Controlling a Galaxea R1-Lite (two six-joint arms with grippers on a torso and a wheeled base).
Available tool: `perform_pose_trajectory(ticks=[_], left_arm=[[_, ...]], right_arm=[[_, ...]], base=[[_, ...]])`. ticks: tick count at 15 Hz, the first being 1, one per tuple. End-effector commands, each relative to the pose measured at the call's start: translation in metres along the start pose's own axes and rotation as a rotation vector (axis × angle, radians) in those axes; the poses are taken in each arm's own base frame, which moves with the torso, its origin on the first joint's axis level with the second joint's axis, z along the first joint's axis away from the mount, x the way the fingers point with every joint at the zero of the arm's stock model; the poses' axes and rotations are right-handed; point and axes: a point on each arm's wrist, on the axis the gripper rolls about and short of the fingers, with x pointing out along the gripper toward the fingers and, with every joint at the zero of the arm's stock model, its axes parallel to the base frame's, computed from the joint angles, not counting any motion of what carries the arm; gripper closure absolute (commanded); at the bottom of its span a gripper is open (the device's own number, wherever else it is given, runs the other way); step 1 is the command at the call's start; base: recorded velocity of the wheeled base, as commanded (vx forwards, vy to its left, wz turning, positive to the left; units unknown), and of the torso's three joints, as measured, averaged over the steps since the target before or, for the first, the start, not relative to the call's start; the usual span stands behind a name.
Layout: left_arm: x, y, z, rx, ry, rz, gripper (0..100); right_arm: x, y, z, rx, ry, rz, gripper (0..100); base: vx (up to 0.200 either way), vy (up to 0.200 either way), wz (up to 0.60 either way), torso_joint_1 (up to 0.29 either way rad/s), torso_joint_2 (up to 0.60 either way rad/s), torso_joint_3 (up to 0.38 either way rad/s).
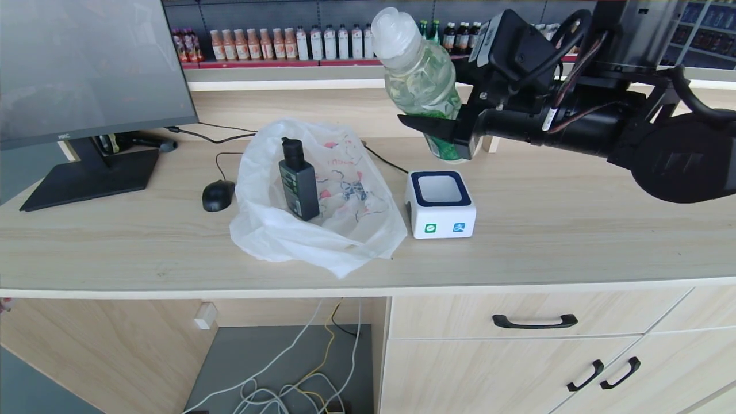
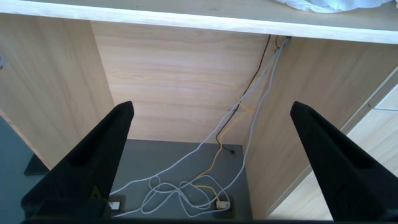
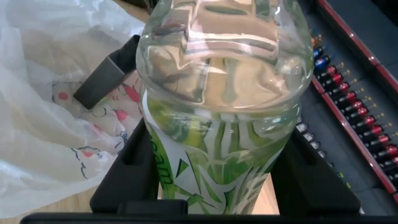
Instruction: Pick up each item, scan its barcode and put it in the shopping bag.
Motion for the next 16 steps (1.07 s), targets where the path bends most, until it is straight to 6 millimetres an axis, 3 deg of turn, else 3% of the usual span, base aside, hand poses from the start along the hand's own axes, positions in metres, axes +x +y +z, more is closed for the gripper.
perform_pose_trajectory(ticks=[1, 2, 3, 6, 9, 12, 16], left_arm=[[0.0, 0.0, 0.0, 0.003, 0.002, -0.001, 0], [0.0, 0.0, 0.0, 0.004, 0.002, -0.001, 0], [0.0, 0.0, 0.0, 0.015, 0.002, -0.002, 0], [0.0, 0.0, 0.0, 0.012, 0.002, -0.001, 0], [0.0, 0.0, 0.0, 0.01, 0.0, -0.001, 0], [0.0, 0.0, 0.0, 0.012, 0.0, -0.001, 0], [0.0, 0.0, 0.0, 0.009, 0.0, -0.001, 0]], right_arm=[[-0.007, -0.011, 0.014, 0.047, -0.052, -0.061, 100], [-0.007, -0.012, 0.015, 0.05, -0.056, -0.065, 100], [-0.006, -0.009, 0.01, 0.176, -0.128, -0.152, 100], [-0.006, 0.018, -0.013, 0.357, -0.186, -0.364, 100], [-0.026, 0.052, -0.032, 0.54, -0.179, -0.616, 100], [-0.037, 0.061, -0.031, 0.557, -0.175, -0.637, 100], [-0.033, 0.06, -0.021, 0.571, -0.195, -0.703, 100]], base=[[0.0, 0.0, 0.0, 0.0, 0.0, 0.0], [0.0, 0.0, 0.0, 0.0, 0.0, 0.0], [0.0, 0.0, 0.0, 0.0, 0.0, 0.0], [0.0, 0.0, 0.0, 0.0, 0.0, 0.0], [0.0, 0.0, 0.0, 0.0, 0.0, 0.0], [0.0, 0.0, 0.0, 0.0, 0.0, 0.0], [0.0, 0.0, 0.0, 0.0, 0.0, 0.0]])
